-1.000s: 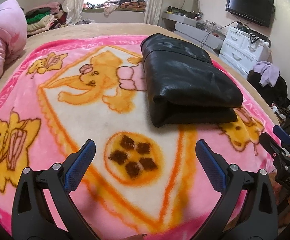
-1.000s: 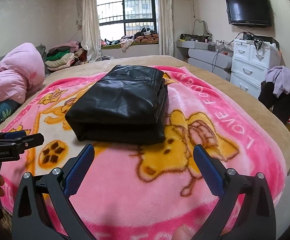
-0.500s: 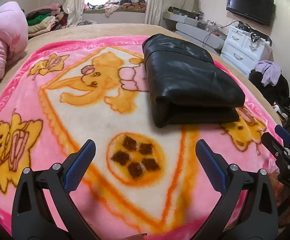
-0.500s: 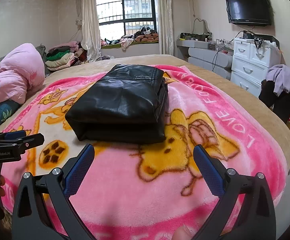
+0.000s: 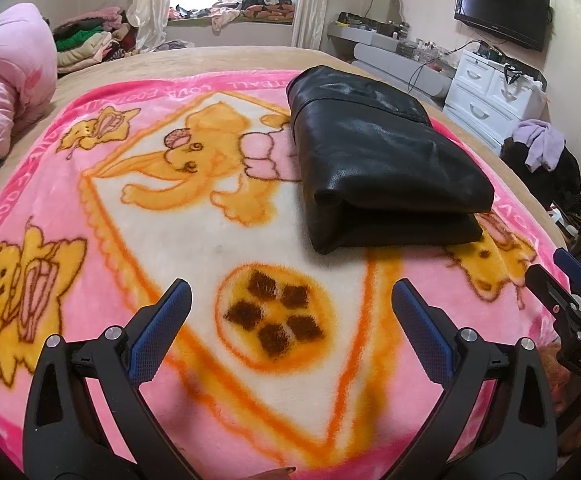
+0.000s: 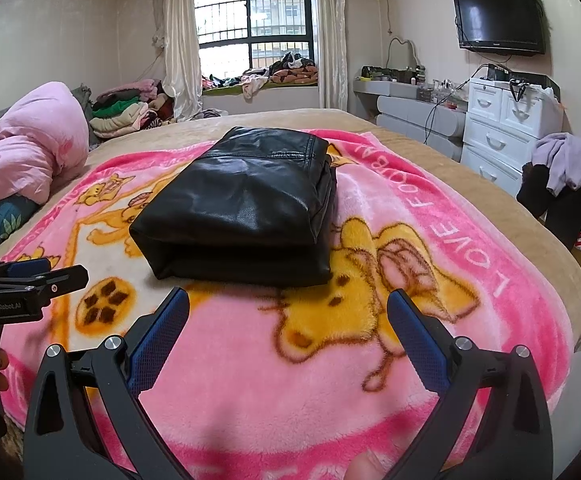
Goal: Fold large clothes
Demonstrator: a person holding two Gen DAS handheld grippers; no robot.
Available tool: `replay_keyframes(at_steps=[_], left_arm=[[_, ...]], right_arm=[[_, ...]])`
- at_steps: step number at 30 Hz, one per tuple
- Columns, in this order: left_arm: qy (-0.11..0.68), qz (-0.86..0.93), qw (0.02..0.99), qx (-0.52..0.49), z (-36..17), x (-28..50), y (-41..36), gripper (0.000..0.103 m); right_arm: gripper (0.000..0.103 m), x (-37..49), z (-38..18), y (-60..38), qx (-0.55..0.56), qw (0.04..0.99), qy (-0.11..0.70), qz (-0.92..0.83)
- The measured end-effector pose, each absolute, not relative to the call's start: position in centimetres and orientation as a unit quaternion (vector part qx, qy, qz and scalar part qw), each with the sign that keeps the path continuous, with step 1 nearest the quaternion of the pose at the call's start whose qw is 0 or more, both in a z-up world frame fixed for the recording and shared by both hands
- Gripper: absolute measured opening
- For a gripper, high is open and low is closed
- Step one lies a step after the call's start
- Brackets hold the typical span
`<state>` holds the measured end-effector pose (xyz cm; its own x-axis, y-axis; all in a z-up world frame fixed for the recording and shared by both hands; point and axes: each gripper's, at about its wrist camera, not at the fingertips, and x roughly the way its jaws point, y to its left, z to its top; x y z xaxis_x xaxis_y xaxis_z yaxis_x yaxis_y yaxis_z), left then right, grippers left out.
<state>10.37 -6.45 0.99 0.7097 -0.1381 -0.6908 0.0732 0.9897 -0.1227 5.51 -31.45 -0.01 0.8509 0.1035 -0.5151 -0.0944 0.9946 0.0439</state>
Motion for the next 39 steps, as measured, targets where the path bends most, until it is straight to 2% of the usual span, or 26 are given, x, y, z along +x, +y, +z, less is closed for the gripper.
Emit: replay_keyframes(at_steps=[33, 39], left_arm=[[0.388, -0.056, 0.919, -0.044, 0.8, 10.5, -6.3, 0.094], [0.381, -0.047, 0.923, -0.031, 1.2, 10.8, -5.4, 0.094]], right_arm=[[0.099, 5.6, -0.3, -31.5, 0.009, 0.961, 0.274, 0.047], [0.098, 3.5, 1.8, -34.2, 0.047, 0.970, 0.236, 0.024]])
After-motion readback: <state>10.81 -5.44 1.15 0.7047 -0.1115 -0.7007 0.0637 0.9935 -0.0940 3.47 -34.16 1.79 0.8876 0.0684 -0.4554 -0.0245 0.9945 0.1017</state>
